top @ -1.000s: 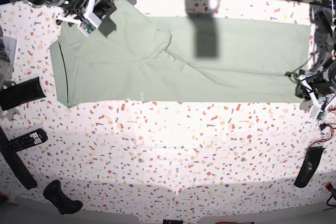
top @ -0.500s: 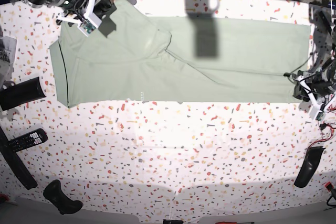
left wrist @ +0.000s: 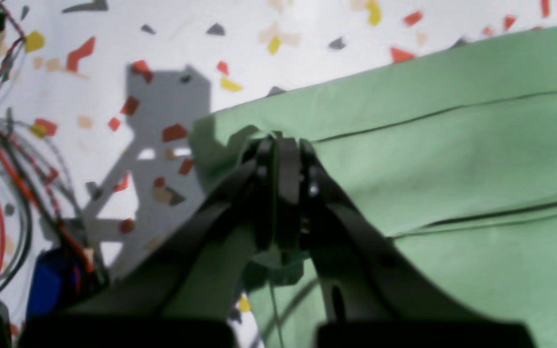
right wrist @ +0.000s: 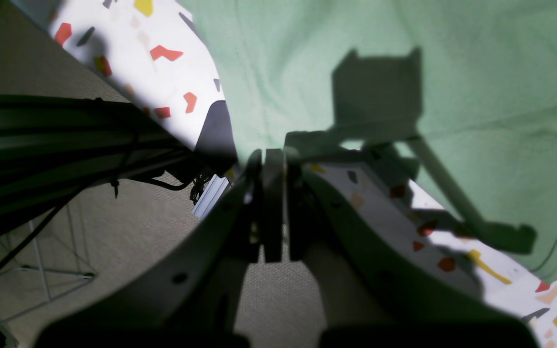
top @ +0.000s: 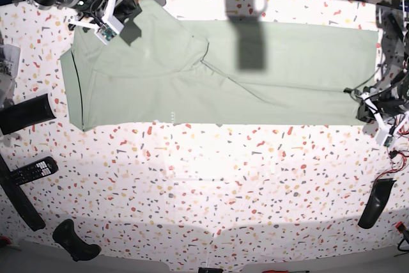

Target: Fold the T-shirt properly

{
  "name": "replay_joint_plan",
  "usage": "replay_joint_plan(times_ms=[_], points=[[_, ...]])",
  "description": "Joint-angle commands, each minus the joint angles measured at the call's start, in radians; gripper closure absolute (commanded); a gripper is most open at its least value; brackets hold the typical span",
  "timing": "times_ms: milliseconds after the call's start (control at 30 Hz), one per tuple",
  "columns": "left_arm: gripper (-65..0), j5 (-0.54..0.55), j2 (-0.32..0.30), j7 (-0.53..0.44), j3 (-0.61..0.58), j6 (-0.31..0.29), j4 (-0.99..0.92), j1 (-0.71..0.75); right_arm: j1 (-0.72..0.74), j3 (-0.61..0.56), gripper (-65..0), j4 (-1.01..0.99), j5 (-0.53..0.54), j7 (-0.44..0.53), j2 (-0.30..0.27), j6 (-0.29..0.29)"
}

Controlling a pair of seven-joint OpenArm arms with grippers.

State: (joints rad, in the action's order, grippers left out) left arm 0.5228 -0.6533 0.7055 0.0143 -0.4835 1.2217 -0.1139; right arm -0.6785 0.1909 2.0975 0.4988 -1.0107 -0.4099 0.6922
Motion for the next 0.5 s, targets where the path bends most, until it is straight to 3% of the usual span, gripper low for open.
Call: replay_joint_plan(times_ms=[0, 100, 467], points=[[-5.6, 0.009, -0.02, -0.019, 0.011, -0.004, 0.013, -0.019, -0.001, 0.005, 0.0, 0.021, 0.014, 0.016, -0.008, 0.006], [-11.7, 0.002, -0.02, -0.019, 0.011, -0.004, 0.013, -0.019, -0.001, 0.005, 0.0, 0.021, 0.014, 0.016, -0.008, 0.006], [-11.5, 0.002, -0.02, -0.056, 0.011, -0.004, 0.013, -0.019, -0.001, 0.005, 0.0, 0.021, 0.014, 0.016, -0.008, 0.006]])
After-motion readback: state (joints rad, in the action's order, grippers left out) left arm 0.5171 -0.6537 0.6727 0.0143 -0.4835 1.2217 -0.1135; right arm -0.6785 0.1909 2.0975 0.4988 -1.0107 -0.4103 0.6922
